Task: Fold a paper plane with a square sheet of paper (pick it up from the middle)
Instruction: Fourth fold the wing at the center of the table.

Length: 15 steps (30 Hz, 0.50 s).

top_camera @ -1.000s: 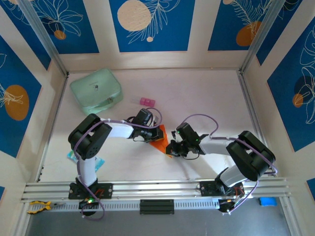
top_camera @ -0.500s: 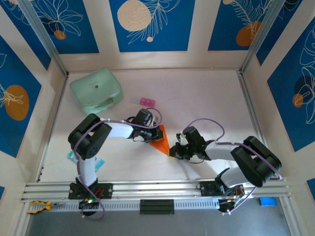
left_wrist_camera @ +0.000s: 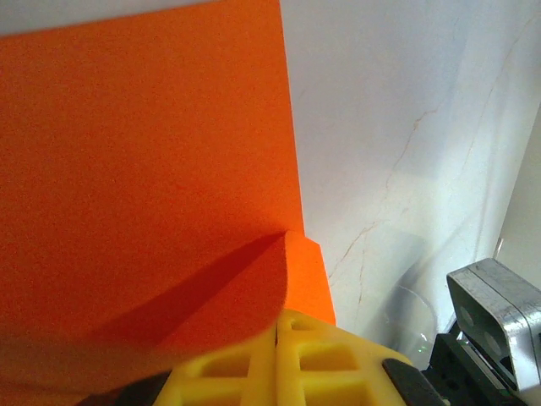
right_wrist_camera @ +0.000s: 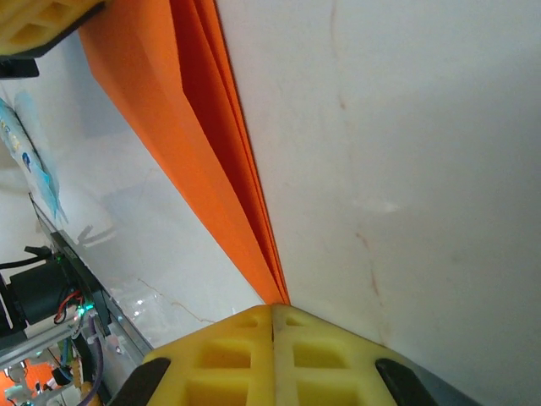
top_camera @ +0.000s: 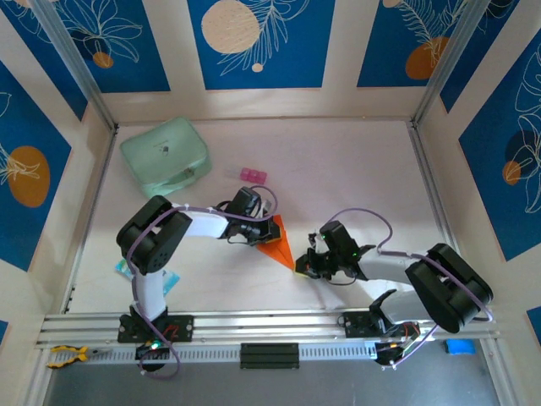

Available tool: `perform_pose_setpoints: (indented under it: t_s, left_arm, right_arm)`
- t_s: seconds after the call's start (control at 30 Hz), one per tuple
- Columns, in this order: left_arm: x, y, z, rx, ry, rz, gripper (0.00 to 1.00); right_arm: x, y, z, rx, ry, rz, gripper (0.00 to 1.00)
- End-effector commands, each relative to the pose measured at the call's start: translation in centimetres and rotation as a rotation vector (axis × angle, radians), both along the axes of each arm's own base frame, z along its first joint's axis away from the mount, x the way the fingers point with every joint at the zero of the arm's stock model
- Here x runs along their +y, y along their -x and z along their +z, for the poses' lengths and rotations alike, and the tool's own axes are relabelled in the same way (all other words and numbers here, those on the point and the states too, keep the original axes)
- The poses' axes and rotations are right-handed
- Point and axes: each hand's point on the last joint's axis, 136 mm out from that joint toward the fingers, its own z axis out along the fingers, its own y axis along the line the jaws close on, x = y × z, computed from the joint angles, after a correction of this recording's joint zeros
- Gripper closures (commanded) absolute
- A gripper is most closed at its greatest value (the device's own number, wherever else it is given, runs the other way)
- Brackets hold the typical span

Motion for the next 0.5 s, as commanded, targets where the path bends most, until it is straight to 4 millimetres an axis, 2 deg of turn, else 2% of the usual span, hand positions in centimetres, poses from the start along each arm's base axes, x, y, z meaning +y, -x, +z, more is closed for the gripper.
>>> perform_pose_setpoints:
  t_s: [0.0,0.2,0.3,0.47]
  left_arm:
    - [2.2,0.2,-2.2,0.036,-0.083,0.045,0.92]
    - [2.2,0.1,-2.0,0.03,-0.078,0.047,0.92]
    - [2.2,0.1,-2.1,0.033,-0.078,0.049,0.92]
    - [2.2,0.2,-2.1,0.036,-0.074,0.049,0.92]
  right_arm:
    - [-1.3,1.9,-0.6,0.103,0.057,-0.007,0.93]
    - [0.6,-1.2,4.3,-0.045,0.005,0.013,0.93]
    - [1.7,-2.6,4.8,-0.062,0.0,0.036,0.94]
    - [3.8,-4.1,4.0,-0.047,0.016,0.068,0.94]
